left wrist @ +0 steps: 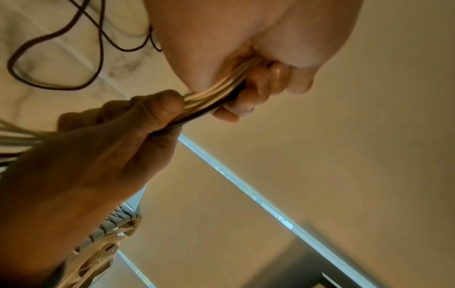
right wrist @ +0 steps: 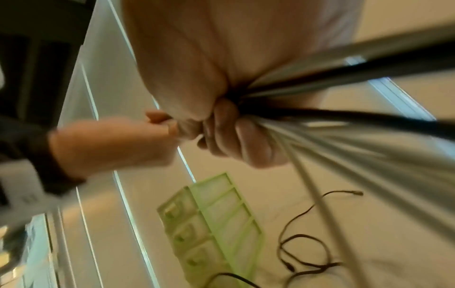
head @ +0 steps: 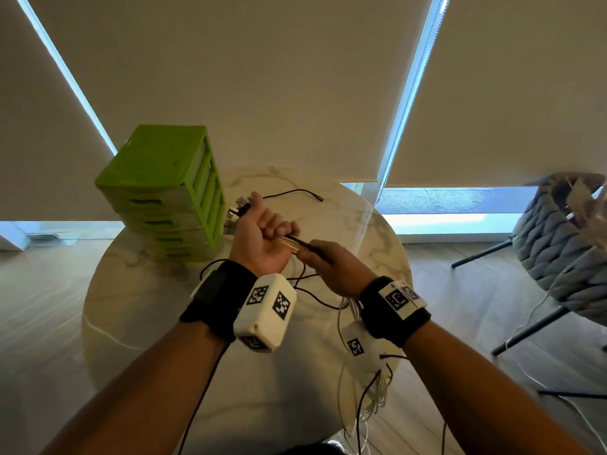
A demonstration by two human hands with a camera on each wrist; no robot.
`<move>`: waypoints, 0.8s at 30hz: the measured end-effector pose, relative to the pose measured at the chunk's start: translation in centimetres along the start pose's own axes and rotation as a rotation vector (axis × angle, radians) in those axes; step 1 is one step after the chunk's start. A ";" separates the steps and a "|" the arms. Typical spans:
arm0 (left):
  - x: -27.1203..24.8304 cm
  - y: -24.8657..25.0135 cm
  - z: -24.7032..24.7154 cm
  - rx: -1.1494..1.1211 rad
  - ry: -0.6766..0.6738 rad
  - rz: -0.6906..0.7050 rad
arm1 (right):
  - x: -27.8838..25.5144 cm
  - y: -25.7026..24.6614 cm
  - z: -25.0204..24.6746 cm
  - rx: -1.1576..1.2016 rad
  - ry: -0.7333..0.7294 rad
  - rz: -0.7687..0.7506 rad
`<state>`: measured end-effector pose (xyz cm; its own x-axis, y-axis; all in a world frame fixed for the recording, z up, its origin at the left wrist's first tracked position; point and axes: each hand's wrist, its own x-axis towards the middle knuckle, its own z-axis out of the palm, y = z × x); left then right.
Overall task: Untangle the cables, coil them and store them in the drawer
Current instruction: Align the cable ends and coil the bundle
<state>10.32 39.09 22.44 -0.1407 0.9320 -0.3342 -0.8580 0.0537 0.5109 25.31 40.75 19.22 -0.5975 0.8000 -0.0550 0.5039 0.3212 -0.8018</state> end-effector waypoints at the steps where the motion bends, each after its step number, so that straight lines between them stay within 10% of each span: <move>1: 0.4 0.2 -0.4 -0.011 0.044 -0.017 | -0.4 -0.4 0.1 0.043 -0.057 0.032; 4: 1.5 0.6 -2.1 0.076 0.163 -0.053 | -1.9 -2.0 0.8 0.215 -0.198 0.114; 11: 0.8 1.1 -5.3 0.640 0.159 -0.198 | -1.5 0.2 0.7 -0.144 0.039 0.054; 15: 0.0 2.1 -6.9 1.193 0.158 0.191 | -1.8 0.7 -1.0 -0.214 0.007 0.101; 19: -1.4 1.0 -4.0 1.647 -0.405 0.712 | -1.5 -0.8 -1.3 -0.264 -0.153 0.087; 24: -1.5 -0.6 -2.0 1.992 -0.652 0.254 | -2.1 -2.3 -3.7 -0.100 -0.237 0.020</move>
<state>10.00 36.92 21.05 0.3888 0.9153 -0.1052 0.7661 -0.2578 0.5887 27.75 40.20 23.43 -0.7105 0.6691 -0.2179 0.5690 0.3642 -0.7373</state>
